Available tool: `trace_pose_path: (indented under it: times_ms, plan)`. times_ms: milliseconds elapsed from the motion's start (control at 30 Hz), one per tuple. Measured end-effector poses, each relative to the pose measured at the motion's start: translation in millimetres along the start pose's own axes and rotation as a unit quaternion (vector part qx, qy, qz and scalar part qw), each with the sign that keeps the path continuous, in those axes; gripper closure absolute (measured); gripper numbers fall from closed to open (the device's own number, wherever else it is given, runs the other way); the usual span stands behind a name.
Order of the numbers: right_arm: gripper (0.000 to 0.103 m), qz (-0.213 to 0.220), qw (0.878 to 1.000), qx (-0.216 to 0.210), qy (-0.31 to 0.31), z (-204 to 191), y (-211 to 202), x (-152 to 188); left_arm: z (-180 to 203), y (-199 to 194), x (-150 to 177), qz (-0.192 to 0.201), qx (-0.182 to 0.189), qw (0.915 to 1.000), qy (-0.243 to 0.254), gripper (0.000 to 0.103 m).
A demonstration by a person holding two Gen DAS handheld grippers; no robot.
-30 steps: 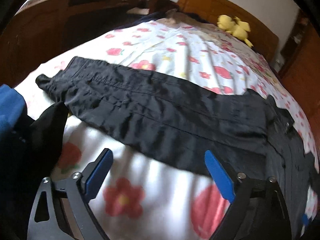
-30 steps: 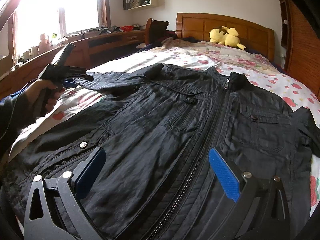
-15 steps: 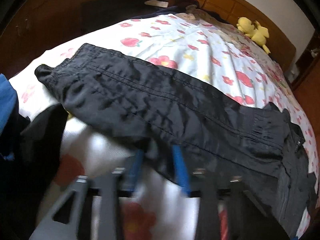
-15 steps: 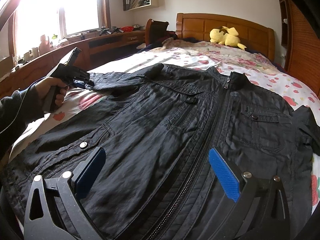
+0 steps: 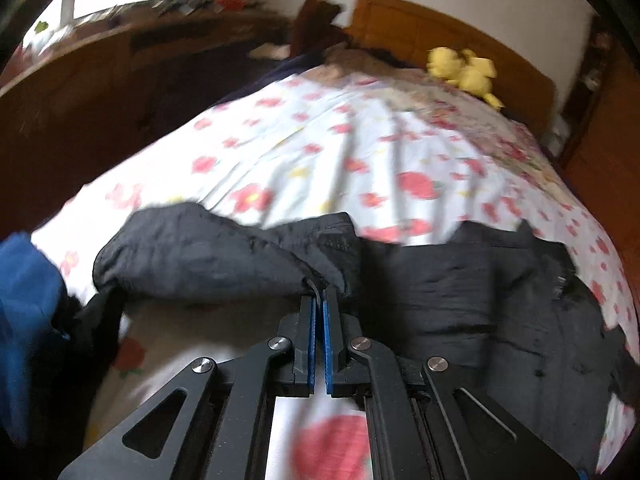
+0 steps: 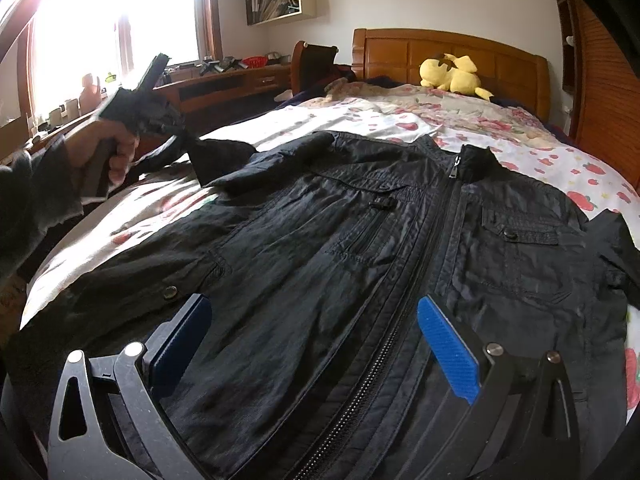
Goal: Fold large clothes
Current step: 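Carry the held sleeve across the jacket body with the left gripper and open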
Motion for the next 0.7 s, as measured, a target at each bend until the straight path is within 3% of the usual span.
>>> trace_pose_path:
  times_ms: [200, 367, 500, 700]
  plan:
    - [0.0, 0.009, 1.0, 0.006, 0.0, 0.4, -15.3, -8.0, 94.1, -61.0, 2.3, 0.025, 0.045, 0.9955, 0.08, 0.1]
    - [0.0, 0.036, 0.999, 0.015, 0.007, 11.8, -43.0, -24.8, 157.0, -114.9, 27.3, 0.048, 0.077, 0.9825, 0.163, 0.1]
    - [0.0, 0.066, 0.997, 0.029, 0.029, 35.4, -68.1, -40.4, 173.3, -134.7, 57.2, 0.04, 0.095, 0.9754, 0.195, 0.1]
    - [0.0, 0.09, 0.993, 0.049, 0.061, 68.2, -90.4, -53.2, 181.9, -135.6, 92.7, 0.022, 0.069, 0.9678, 0.241, 0.1]
Point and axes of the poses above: each gripper's, at about its wrist camera, not at the fingertips, and y roughly the way its jaws point, z to its right, x to its underside, the point moved 9 cm from there along y, roughly the way its jaws point, and after that the axes turned 1 degree about -y, right-handed, at the moved point
